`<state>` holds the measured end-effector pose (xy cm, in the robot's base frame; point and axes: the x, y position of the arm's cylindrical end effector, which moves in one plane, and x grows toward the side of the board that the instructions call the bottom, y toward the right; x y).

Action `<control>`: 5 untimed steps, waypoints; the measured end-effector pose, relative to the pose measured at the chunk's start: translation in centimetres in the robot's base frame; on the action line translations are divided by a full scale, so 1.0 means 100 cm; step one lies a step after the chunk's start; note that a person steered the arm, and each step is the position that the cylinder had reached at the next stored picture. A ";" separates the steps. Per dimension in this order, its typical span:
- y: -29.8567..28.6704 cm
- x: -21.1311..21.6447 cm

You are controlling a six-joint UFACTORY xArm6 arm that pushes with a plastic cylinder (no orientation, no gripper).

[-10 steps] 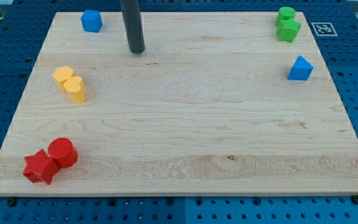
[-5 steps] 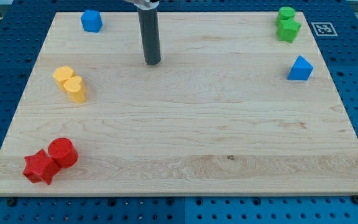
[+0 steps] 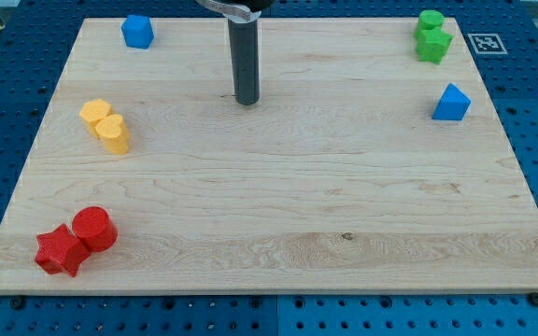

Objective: Move your arm to the right of the triangle

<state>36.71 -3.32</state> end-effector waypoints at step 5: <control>0.221 0.100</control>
<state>46.73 18.75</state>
